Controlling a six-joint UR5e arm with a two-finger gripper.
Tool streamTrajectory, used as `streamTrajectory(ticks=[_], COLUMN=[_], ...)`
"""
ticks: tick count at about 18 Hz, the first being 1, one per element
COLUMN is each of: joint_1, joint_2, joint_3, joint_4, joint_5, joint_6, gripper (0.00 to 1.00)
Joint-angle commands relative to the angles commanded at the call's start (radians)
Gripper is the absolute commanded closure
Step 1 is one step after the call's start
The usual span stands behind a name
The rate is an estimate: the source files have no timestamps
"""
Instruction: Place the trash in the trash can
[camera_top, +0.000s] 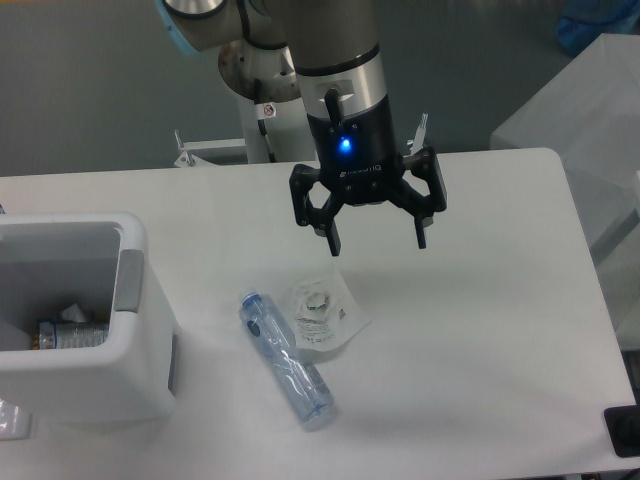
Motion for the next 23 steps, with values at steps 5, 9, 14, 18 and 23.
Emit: streamTrajectory(ticks=[5, 9, 14, 18, 23], joint_1=[0.000, -0.002, -0.002, -0.005, -0.005], joint_2=[0.002, -0.006, -0.014, -0.014, -0.021], joint_3=[-0.008, -0.018, -0.075, -0.115, -0.144], joint_4=[0.002, 0.012, 0.136, 0.172, 0.196], joint_5=[0.000, -0.008, -0.003, -0.011, -0.011], joint_6=[-0.002, -0.006, -0.021, -0.086, -0.078], gripper=[0.00, 0.00, 0.00, 0.00, 0.00])
